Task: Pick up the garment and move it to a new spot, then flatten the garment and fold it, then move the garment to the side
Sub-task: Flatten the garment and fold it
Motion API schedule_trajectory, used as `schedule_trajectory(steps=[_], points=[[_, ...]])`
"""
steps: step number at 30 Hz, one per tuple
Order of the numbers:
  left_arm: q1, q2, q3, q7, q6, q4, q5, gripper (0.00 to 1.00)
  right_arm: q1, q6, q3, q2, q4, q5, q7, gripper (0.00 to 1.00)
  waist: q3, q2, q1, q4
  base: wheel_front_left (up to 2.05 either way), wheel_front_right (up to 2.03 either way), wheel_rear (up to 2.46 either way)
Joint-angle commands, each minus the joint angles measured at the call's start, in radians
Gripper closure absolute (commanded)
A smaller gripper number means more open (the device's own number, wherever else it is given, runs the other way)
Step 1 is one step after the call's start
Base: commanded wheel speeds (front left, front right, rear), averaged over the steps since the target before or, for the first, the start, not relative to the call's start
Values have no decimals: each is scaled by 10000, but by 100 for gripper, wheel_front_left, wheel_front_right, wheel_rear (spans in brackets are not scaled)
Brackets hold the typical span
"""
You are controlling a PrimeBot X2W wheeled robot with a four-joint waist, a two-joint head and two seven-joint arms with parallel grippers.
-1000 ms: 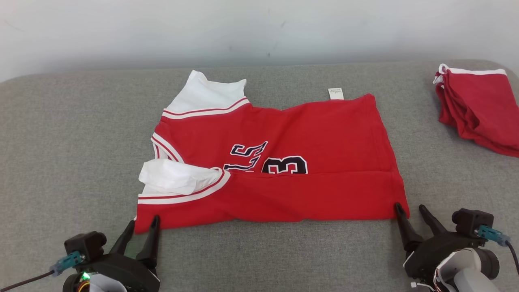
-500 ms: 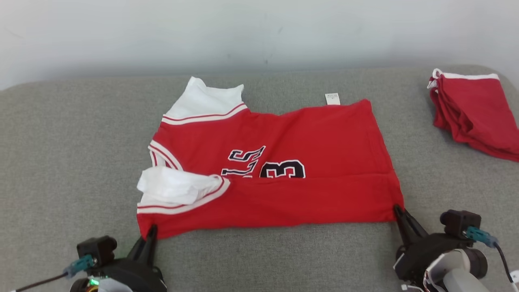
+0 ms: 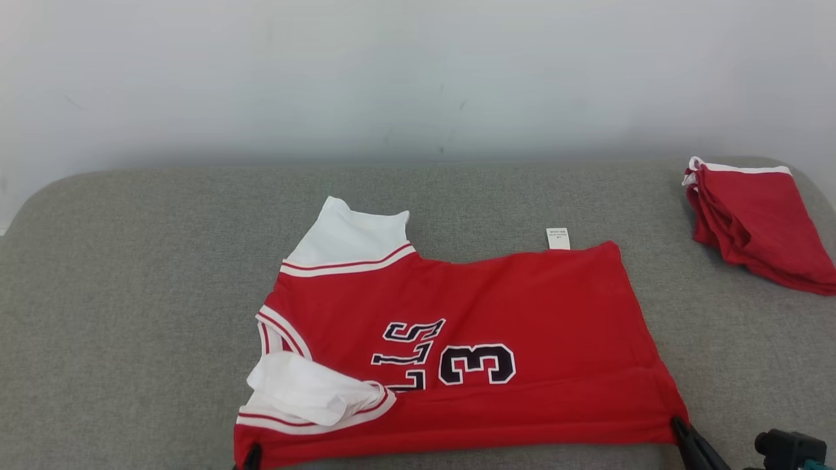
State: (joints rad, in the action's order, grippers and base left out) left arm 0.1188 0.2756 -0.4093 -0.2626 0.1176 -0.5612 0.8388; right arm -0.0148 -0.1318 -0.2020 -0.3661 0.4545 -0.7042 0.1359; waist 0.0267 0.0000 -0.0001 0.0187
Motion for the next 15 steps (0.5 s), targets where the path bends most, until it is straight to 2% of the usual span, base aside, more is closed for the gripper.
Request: schedule_trajectory(steps=[1,5,11,12,13,14,15], points=[[-322,45,133,-29,-87,134,-124,100,337,28,192,-23,-250,-49,-105,100,-57,0,1,33,0,0,0],[-894,73,352,-29,-231,624,-194,100,1075,28,595,104,-1019,89,-552,100,-59,0,1,-114,0,0,0],[-1248,85,374,-29,-406,823,-331,100,1359,28,902,461,-1480,714,-1137,100,-141,0,1,-197,0,0,0],[-1243,71,397,-29,-428,828,-318,19,1375,28,935,551,-1531,817,-1246,64,-169,0,1,-200,0,0,0],[-1249,79,378,2,-477,801,-344,0,1340,28,959,577,-1587,910,-1297,17,-188,0,1,-201,0,0,0],[-1243,83,362,6,-462,798,-368,0,1286,28,1001,603,-1620,966,-1343,0,-209,0,1,-203,0,0,0],[-1249,76,371,4,-476,810,-366,0,1229,28,1018,634,-1679,1042,-1375,0,-233,0,1,-205,0,0,0]])
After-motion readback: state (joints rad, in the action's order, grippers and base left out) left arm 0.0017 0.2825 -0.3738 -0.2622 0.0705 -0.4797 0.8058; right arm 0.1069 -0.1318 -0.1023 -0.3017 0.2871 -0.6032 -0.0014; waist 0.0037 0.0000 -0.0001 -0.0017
